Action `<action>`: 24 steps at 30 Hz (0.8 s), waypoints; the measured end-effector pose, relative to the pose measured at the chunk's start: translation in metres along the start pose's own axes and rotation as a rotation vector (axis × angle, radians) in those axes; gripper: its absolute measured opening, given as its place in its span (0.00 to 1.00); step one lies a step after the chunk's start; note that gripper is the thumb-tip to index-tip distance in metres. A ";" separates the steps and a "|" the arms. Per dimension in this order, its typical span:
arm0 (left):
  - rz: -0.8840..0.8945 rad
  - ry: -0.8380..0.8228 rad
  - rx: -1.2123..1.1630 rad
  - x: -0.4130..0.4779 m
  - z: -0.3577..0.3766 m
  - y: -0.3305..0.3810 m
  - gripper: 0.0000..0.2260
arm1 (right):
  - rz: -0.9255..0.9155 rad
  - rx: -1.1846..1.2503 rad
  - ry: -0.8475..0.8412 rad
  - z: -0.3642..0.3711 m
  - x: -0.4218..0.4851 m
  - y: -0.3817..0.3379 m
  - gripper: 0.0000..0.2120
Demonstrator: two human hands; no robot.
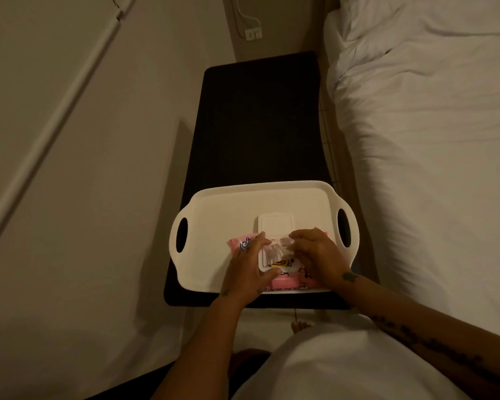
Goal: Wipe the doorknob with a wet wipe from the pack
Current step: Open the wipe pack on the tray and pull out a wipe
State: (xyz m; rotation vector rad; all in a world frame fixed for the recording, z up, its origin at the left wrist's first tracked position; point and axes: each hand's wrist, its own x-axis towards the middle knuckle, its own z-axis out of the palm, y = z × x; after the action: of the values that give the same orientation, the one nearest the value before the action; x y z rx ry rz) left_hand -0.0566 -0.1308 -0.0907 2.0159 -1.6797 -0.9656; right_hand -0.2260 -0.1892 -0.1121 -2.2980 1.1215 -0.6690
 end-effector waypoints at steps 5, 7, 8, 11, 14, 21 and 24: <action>0.038 -0.005 0.061 0.000 0.000 0.001 0.26 | 0.073 0.101 0.108 -0.019 -0.006 0.008 0.07; 0.046 -0.013 0.090 0.000 0.000 -0.001 0.25 | 0.121 0.140 0.207 -0.028 -0.006 0.012 0.07; 0.045 -0.016 0.097 0.000 0.000 -0.001 0.25 | 0.151 0.155 0.252 -0.033 -0.006 0.014 0.08; 0.021 -0.027 0.095 0.000 -0.002 0.002 0.26 | 0.189 0.172 0.318 -0.040 -0.006 0.018 0.09; 0.017 -0.018 0.027 -0.001 -0.005 0.009 0.29 | 0.183 0.187 0.326 -0.040 -0.006 0.013 0.09; -0.024 0.008 -0.300 0.005 -0.017 0.035 0.18 | 0.147 0.307 0.321 -0.033 0.003 -0.002 0.06; -0.071 0.002 -0.513 0.005 -0.018 0.036 0.11 | 0.171 0.347 0.305 -0.027 0.006 -0.005 0.04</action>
State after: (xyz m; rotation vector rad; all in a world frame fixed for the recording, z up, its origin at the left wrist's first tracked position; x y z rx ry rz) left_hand -0.0696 -0.1474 -0.0560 1.7331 -1.2016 -1.2637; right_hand -0.2369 -0.1974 -0.0872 -1.8272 1.2090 -1.0789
